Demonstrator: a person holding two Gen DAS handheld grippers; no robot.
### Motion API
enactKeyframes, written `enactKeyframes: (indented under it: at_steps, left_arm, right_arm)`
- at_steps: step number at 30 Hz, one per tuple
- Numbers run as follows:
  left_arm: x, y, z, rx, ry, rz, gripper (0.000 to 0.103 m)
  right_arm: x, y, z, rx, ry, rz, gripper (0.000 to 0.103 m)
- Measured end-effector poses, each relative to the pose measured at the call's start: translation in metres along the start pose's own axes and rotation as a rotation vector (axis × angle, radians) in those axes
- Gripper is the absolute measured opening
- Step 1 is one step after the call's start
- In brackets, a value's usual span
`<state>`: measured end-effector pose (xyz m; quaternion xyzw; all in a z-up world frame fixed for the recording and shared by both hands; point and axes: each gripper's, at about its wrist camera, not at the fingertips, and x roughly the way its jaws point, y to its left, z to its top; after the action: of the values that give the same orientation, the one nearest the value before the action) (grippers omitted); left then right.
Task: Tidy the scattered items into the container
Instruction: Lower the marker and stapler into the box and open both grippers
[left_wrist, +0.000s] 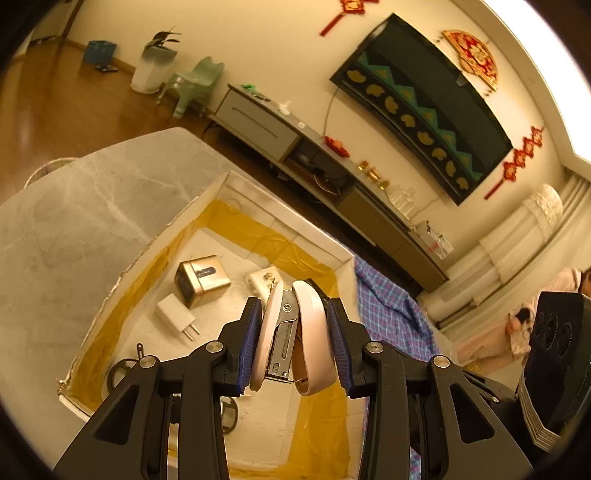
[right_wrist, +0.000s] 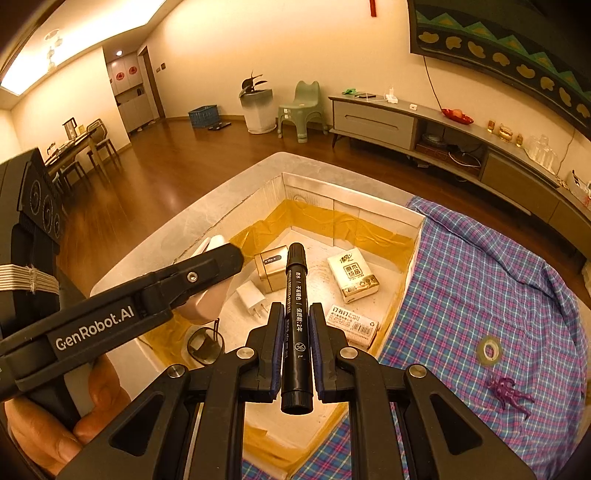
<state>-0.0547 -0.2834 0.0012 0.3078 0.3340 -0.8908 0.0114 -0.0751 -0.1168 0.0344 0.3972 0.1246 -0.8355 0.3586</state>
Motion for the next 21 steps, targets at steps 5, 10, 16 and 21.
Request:
enactKeyframes:
  at_steps: [5, 10, 16, 21]
  left_arm:
    - [0.005, 0.003, 0.005, -0.021, 0.007, 0.01, 0.037]
    - [0.015, 0.008, 0.011, -0.056, 0.02, 0.031, 0.037]
    - [0.03, 0.021, 0.016, -0.125, 0.047, 0.068, 0.038]
    - [0.043, 0.02, 0.019, -0.143, 0.075, 0.082, 0.038]
  right_arm:
    - [0.011, -0.002, 0.008, -0.014, 0.022, 0.0, 0.015]
    - [0.025, -0.007, 0.017, -0.009, 0.053, 0.007, 0.015]
    - [0.046, -0.015, 0.031, 0.02, 0.102, 0.018, 0.015]
    - [0.068, -0.023, 0.044, 0.055, 0.147, 0.023, 0.015]
